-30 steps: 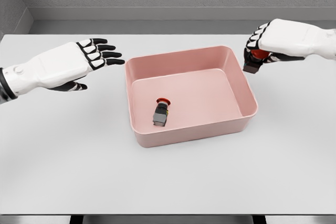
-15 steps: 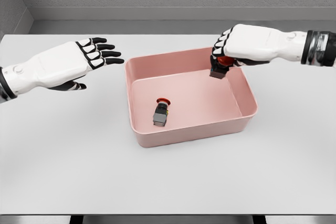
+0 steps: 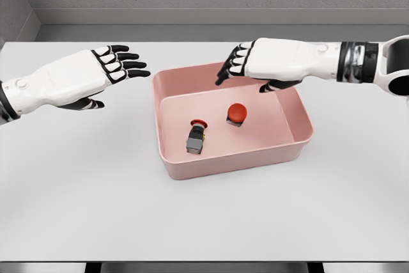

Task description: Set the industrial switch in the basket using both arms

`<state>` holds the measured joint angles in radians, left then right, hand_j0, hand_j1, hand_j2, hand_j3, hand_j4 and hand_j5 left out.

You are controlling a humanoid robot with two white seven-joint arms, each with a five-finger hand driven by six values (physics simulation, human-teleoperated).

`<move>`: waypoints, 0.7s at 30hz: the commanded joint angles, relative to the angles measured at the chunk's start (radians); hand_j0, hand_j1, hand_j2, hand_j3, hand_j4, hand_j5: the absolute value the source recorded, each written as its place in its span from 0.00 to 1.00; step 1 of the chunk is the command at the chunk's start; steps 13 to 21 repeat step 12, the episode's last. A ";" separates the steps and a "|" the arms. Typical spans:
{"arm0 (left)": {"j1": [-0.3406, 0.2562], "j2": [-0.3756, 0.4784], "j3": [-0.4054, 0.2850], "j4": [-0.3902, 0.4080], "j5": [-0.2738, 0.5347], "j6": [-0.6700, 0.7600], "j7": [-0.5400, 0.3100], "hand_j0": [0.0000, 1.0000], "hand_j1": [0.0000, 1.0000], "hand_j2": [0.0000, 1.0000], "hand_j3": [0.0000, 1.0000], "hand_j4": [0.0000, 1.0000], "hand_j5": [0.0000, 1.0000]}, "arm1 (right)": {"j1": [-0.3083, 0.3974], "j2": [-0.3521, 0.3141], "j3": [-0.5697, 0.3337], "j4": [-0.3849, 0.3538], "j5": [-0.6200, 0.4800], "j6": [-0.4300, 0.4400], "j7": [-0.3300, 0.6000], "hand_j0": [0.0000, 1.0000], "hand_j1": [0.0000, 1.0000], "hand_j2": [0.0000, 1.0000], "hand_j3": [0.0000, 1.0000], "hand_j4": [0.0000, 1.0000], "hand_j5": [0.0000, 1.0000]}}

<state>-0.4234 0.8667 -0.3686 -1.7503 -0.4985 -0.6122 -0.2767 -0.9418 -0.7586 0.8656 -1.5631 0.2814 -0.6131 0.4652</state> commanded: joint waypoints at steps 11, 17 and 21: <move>0.000 0.000 0.000 0.002 0.006 0.001 0.001 1.00 1.00 1.00 1.00 1.00 1.00 | 0.054 -0.180 -0.114 0.112 -0.080 0.002 -0.005 1.00 1.00 1.00 1.00 1.00 1.00; 0.000 0.000 0.000 0.002 0.006 0.001 0.001 1.00 1.00 1.00 1.00 1.00 1.00 | 0.067 -0.192 -0.126 0.141 -0.084 0.002 -0.005 1.00 1.00 1.00 1.00 1.00 1.00; 0.000 0.000 0.000 0.002 0.006 0.001 0.001 1.00 1.00 1.00 1.00 1.00 1.00 | 0.067 -0.192 -0.126 0.141 -0.084 0.002 -0.005 1.00 1.00 1.00 1.00 1.00 1.00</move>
